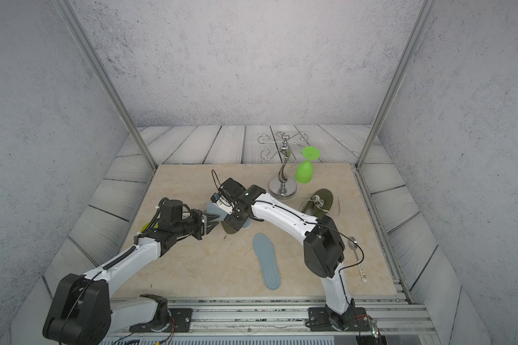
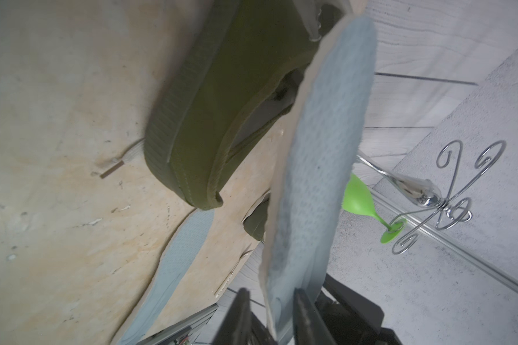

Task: Insert the insole into the shoe
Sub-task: Pick up the insole from the center of the board, then insert the insole into the shoe.

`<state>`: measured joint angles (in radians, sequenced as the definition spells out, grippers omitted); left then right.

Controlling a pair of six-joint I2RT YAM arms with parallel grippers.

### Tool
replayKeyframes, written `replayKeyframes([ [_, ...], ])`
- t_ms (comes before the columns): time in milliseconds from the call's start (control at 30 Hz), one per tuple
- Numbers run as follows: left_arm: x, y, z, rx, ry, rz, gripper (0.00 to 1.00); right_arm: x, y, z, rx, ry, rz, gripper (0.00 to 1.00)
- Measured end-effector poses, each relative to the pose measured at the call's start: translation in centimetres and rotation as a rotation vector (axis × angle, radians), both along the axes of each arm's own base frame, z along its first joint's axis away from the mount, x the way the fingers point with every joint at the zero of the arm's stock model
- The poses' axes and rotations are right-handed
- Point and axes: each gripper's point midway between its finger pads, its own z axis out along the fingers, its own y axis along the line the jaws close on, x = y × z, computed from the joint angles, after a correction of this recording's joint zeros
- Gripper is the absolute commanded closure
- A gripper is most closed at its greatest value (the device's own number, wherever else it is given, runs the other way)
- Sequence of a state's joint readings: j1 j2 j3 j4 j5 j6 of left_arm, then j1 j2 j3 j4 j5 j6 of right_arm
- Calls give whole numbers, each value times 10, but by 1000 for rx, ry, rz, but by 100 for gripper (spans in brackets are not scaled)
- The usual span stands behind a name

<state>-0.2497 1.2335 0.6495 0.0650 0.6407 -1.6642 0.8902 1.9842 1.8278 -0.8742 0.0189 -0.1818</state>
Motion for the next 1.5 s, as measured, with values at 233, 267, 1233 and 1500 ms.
replayKeyframes([
  [233, 9, 17, 22, 105, -72, -50, 60, 4, -9, -2, -29, -6, -53, 44],
  [267, 9, 21, 22, 127, -76, -58, 60, 4, -10, -3, -32, -6, -62, 44],
  [1233, 55, 74, 35, 1112, -441, -773, 43, -8, -173, 44, 45, -47, -484, 47],
  [1500, 63, 56, 45, 1248, -723, -896, 46, -4, -191, 32, 44, -15, -532, 47],
])
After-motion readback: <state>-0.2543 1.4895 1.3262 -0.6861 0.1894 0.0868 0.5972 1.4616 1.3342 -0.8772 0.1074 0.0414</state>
